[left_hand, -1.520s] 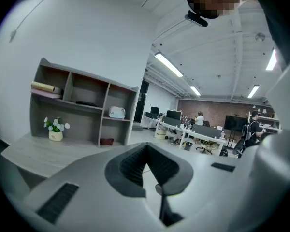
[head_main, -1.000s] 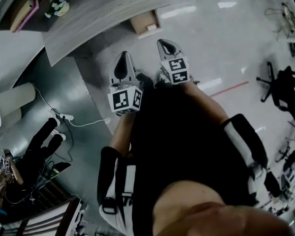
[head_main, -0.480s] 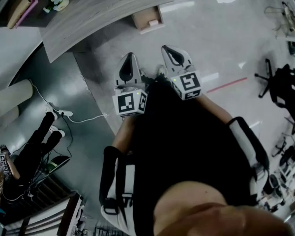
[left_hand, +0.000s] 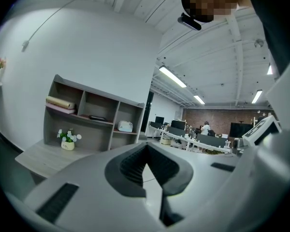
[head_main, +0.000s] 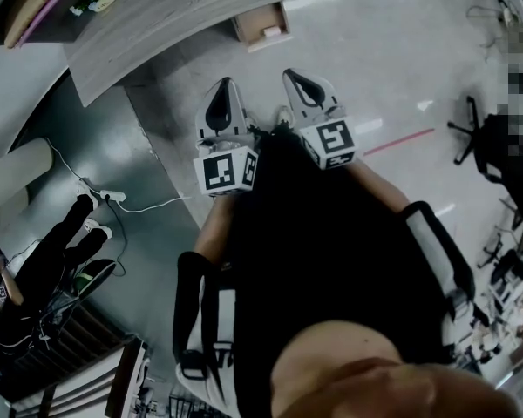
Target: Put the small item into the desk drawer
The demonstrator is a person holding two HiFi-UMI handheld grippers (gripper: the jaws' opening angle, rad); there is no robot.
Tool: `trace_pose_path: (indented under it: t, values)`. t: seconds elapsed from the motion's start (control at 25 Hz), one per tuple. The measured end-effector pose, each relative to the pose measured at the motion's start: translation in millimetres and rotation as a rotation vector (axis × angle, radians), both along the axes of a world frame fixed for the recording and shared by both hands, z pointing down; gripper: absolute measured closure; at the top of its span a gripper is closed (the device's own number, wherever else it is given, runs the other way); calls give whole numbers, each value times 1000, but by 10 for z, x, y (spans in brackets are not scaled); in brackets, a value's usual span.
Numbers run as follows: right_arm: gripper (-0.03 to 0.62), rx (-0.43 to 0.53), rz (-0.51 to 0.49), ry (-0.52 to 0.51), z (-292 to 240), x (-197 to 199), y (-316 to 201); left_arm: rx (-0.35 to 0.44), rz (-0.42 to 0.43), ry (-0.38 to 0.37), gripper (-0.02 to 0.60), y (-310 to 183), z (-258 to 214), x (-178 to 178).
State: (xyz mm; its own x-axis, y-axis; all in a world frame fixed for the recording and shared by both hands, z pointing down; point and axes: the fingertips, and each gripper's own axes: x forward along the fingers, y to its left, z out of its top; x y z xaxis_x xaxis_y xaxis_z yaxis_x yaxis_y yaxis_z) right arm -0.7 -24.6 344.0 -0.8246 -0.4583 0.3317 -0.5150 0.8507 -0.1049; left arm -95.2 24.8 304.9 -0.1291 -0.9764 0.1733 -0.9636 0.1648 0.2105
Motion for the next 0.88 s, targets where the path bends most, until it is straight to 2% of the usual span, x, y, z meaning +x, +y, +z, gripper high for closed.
trace_pose_path:
  t: [0.88]
  values:
    - [595,23,-6,19,78,-165,109,17,6,-12,583,106,51,-131]
